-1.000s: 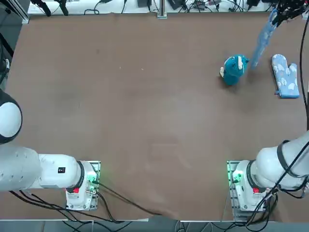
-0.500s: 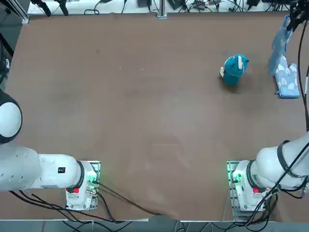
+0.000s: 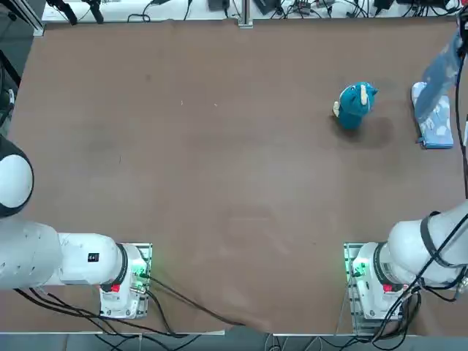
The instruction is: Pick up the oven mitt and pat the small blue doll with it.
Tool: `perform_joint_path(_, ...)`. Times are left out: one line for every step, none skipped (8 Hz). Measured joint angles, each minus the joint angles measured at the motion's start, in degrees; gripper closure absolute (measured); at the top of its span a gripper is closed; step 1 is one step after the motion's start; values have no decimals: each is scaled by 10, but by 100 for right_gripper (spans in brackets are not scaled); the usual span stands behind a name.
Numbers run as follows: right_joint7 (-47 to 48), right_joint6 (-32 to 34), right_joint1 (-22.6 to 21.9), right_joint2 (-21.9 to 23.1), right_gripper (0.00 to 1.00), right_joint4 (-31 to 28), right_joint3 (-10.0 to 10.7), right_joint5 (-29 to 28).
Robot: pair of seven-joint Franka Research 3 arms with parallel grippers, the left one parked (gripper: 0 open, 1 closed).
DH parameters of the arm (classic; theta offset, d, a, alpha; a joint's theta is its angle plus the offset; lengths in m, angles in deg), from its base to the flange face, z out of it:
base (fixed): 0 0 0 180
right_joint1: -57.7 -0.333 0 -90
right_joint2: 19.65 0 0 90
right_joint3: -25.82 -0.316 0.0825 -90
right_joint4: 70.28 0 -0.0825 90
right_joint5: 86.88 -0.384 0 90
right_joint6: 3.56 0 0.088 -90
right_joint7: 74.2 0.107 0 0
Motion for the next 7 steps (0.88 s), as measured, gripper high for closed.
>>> perform_joint_path(-30,-13,16,-2,97,0,1,14)
perform_joint_path(-68,-32,39,-6,97,-2,1,21)
perform_joint_path(-104,-57,63,-10,97,-6,2,30)
perform_joint_path(-133,-80,86,-16,97,-11,2,37)
perform_joint_path(-151,-96,101,-25,97,-13,3,42)
perform_joint_path(-159,-110,109,-35,97,-17,3,47)
perform_joint_path(-160,-132,112,-43,97,-25,2,52)
